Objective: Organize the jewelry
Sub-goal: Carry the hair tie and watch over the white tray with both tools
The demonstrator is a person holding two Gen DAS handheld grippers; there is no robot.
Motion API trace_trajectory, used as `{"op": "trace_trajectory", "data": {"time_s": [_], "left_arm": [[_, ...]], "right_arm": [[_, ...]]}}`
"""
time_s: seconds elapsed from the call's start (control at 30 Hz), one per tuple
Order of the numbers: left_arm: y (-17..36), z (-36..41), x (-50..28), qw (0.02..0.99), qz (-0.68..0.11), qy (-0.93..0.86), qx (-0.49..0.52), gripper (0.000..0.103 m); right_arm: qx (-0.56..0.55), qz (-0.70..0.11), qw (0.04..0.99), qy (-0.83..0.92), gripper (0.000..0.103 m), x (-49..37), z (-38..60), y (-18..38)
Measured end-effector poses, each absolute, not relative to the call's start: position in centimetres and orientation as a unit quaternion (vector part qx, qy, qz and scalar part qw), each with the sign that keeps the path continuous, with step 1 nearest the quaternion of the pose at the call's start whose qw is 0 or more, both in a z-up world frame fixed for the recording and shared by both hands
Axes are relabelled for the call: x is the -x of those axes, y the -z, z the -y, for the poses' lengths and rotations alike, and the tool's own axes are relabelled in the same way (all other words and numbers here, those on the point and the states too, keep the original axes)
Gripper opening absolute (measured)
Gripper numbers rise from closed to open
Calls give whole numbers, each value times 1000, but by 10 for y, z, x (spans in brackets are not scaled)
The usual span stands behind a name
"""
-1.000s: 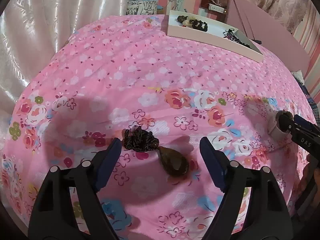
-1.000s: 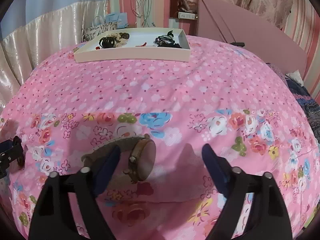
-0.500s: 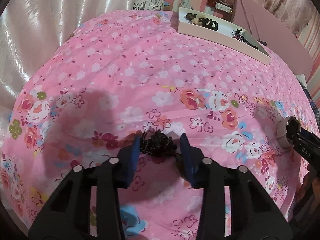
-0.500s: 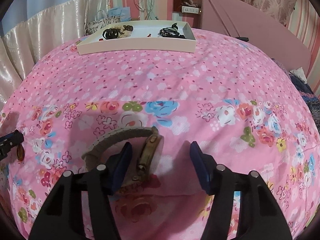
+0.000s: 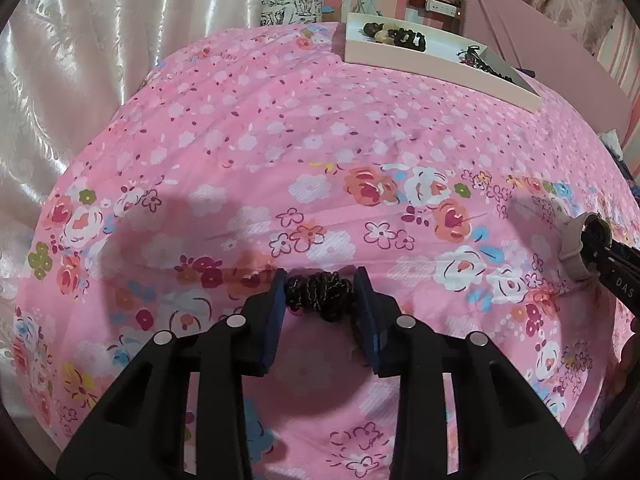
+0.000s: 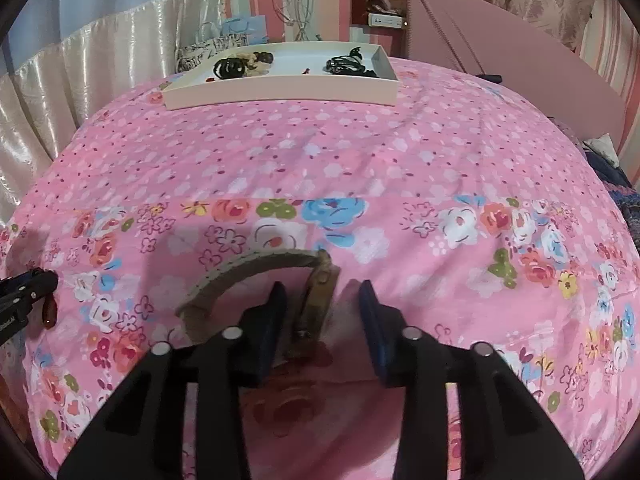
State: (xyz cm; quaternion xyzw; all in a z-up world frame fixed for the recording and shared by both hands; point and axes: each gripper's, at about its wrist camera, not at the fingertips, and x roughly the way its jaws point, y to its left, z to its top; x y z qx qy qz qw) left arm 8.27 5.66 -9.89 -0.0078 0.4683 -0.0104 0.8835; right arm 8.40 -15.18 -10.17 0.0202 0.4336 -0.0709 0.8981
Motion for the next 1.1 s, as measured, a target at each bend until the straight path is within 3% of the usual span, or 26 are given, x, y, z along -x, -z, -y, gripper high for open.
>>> {"op": "trace_trajectory", "data": {"time_s": [0.2,1.1], "left_arm": [[96,-57,-84,884,-467,22,15,29],[21,-12,-130,910,-406,82,12,28]], "right_arm": [[-26,-430,900,65,13,-84,153,101],[-31,-387,920,48,13,-122,178,52]]}}
